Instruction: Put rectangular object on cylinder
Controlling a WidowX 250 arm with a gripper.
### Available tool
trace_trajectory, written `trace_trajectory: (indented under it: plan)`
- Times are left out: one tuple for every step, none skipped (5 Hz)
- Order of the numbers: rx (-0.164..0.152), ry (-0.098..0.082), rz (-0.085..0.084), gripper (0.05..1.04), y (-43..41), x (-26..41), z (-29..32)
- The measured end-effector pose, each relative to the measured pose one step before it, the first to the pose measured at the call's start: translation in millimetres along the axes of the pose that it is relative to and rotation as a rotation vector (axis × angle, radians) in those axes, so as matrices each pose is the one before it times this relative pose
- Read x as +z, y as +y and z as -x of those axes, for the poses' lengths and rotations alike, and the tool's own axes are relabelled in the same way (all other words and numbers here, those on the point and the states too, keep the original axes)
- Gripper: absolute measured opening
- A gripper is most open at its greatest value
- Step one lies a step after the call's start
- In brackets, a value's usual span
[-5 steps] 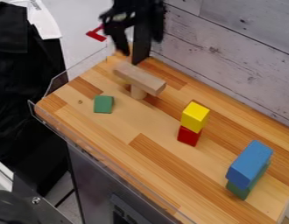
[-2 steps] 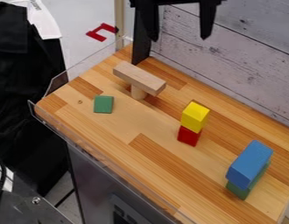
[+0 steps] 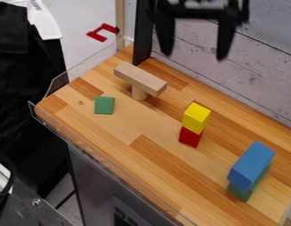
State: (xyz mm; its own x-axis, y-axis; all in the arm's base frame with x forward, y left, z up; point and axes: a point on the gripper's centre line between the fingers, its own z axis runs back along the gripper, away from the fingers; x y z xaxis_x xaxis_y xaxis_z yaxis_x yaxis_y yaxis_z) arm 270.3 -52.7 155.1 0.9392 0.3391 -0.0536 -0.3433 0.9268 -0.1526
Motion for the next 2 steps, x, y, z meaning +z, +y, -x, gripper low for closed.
trace_trajectory:
  plan:
    - [-0.0335, 0.0468, -0.0186, 0.999, -7.92, -20.09, -1.56]
    - [-0.0102, -0.0002, -0.0501, 0.999, -4.77, -13.13, -6.32]
